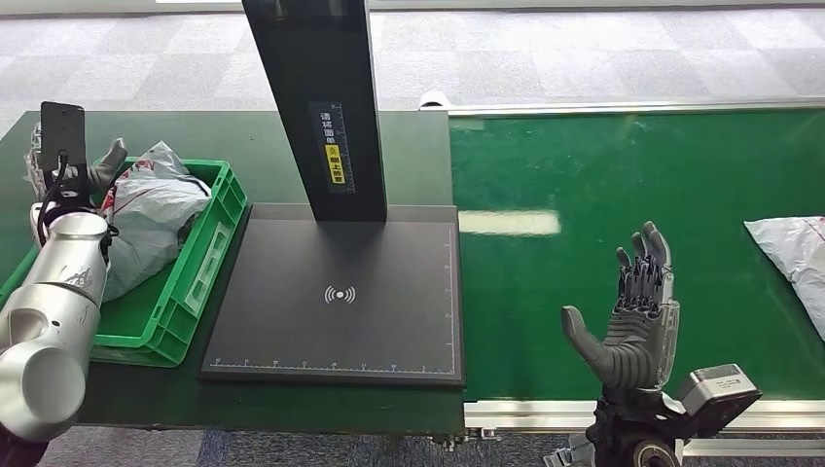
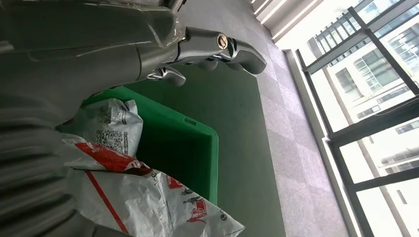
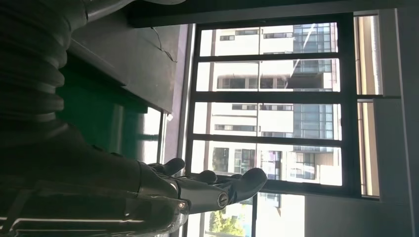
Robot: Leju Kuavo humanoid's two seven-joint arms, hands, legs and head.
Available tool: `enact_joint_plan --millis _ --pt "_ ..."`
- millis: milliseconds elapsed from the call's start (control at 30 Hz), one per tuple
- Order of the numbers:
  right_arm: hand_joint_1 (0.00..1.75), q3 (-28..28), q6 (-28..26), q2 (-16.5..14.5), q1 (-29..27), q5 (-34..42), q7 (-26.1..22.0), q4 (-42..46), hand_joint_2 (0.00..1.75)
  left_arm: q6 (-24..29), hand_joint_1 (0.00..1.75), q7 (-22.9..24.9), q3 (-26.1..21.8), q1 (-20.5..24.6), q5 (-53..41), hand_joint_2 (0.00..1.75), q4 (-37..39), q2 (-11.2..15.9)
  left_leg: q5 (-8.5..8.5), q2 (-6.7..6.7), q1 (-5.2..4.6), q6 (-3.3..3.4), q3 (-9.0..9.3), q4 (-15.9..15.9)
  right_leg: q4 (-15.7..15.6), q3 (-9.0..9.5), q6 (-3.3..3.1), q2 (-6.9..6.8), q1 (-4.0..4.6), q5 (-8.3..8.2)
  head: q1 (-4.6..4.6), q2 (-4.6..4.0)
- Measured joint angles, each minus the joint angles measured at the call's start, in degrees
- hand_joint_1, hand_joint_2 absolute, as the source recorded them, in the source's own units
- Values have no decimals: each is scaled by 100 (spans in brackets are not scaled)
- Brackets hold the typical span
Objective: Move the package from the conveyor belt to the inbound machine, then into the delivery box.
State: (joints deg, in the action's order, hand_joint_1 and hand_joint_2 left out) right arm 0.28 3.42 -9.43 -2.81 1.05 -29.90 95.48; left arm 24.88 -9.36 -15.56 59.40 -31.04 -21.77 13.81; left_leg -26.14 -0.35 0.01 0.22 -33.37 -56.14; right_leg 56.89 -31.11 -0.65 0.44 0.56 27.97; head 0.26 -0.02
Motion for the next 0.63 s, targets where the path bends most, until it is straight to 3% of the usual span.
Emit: enact_joint_plan --millis 33,167,267,433,567,633 --pt "0 -1 -2 3 9 -1 12 -18 175 -59 0 -175 -73 3 159 175 -22 -18 0 0 0 0 0 0 0 0 0 0 0 0 0 0" --pt "0 -5 -29 11 38 -38 87 -126 175 -876 0 -1276 -405 -119 1458 175 -421 -198 0 1 -1 0 1 0 0 2 0 0 -3 0 1 0" --pt "0 -1 77 -1 44 10 179 -271 175 -1751 0 -1602 -289 -948 2818 175 -1824 -578 -6 6 -14 5 10 2 -1 8 4 9 -16 3 -2 0" --pt "0 152 289 -76 59 186 376 -620 175 -1880 0 -1786 918 -2983 3825 175 -4061 -1272 -22 4 -35 18 9 2 -6 9 20 11 -34 14 -1 0" --pt "0 571 171 -155 109 41 453 -1082 175 -3022 0 -1958 2189 -4359 5500 175 -4410 -1802 -34 5 -45 35 15 2 -8 14 35 11 -45 24 -1 0" --pt "0 784 80 -210 114 69 394 -1297 175 -3508 0 -2268 2653 -4791 6048 175 -4320 -2034 -35 5 -45 37 13 2 -9 12 37 11 -46 26 1 0"
